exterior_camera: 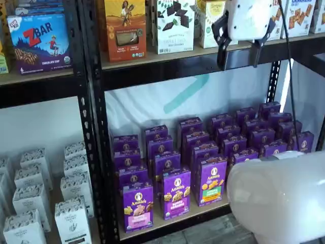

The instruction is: Pick up the purple box with a pink patch in the middle, on the bottom shelf, the first box from the left

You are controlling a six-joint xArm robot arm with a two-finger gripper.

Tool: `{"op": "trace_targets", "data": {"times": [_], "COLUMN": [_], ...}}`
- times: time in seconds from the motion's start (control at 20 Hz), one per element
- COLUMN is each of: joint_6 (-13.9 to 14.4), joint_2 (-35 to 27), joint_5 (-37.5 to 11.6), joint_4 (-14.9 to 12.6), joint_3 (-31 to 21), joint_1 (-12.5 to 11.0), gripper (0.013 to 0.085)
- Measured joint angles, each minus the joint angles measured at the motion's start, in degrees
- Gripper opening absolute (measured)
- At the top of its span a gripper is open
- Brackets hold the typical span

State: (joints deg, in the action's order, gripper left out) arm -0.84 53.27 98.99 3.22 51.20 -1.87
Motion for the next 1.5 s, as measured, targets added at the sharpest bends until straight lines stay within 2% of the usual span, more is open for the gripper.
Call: {"op": "trace_targets", "data": {"times": [0.35, 0.7, 1.5], "joint_6": [0.8, 1.2, 3.4], "joint_2": [1.3, 2.9, 4.3], "joint_5": [-4.7, -9.7, -24.5], "joint_4": [-0.6, 0.2, -1.8], "joint_3": [-6.3, -12.4, -28.2], "joint_1": [1.0, 1.6, 4.0], "gripper": [0.085, 0.085, 0.085]}}
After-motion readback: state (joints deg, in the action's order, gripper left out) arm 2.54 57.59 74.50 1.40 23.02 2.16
